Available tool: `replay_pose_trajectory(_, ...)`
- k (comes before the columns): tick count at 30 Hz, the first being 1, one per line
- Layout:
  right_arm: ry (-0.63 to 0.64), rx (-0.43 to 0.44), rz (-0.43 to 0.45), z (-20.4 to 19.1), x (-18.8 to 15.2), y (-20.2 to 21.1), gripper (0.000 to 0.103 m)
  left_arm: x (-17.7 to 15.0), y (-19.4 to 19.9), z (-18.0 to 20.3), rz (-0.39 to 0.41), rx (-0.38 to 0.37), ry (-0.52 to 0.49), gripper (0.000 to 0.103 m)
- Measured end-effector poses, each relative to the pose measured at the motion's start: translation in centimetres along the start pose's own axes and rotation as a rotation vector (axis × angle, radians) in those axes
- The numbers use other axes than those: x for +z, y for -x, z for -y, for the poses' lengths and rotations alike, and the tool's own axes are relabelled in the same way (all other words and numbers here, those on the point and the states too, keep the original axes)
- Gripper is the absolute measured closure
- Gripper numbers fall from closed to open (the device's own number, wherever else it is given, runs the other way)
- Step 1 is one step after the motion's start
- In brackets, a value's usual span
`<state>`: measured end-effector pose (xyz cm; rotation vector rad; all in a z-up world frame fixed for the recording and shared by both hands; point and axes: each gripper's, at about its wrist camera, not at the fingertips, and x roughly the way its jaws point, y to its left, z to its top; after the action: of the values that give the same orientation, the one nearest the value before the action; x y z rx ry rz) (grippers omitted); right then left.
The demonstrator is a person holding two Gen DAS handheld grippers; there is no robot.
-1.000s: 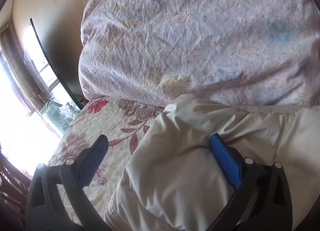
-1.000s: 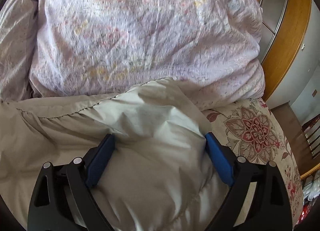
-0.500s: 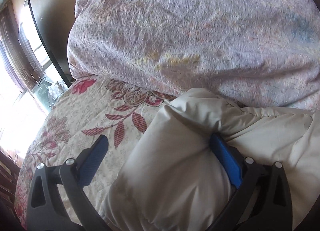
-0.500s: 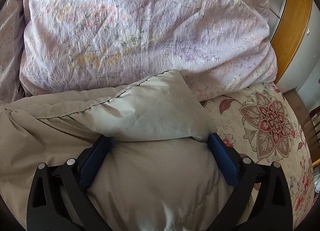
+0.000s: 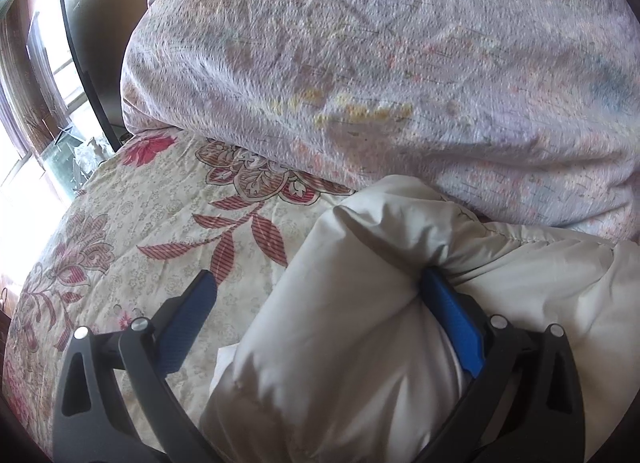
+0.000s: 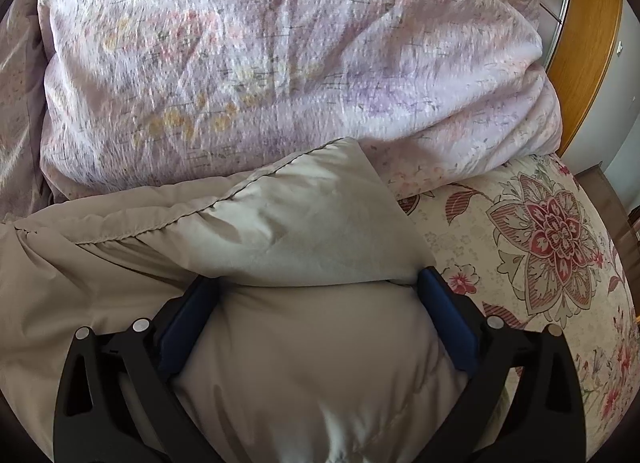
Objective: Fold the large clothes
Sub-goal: 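Release the jacket and lift both grippers away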
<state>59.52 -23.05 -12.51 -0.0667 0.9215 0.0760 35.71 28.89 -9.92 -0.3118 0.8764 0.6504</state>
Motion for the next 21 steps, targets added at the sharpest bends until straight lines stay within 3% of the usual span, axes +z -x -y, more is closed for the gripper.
replay_pose_trajectory(6,-0.087,0.020,0.107,2.0,-0.9,3.5,0.003,-0.8,2.4,-6.0,0.083,-0.156,0.175,0.002)
replay_pose_trajectory(9,-0.174,-0.040,0.116,5.2,-2.2,6.0,0.003,-1.9,4.4,-10.2,0.124,-0.029,0.151,0.002)
replay_pose_trajectory(11,-0.244,-0.002,0.105,8.1,-3.7,7.8,0.003,-2.9,5.3,-13.4,0.109,0.045,0.141,0.003)
replay_pose_trajectory(15,-0.379,0.102,0.051,13.4,-7.4,11.4,0.003,-6.5,8.0,-17.6,0.027,-0.146,0.245,0.003)
replay_pose_trajectory(21,-0.523,0.341,-0.054,15.7,-12.5,14.0,0.011,-11.9,11.0,-15.1,-0.078,-0.406,0.336,0.003)
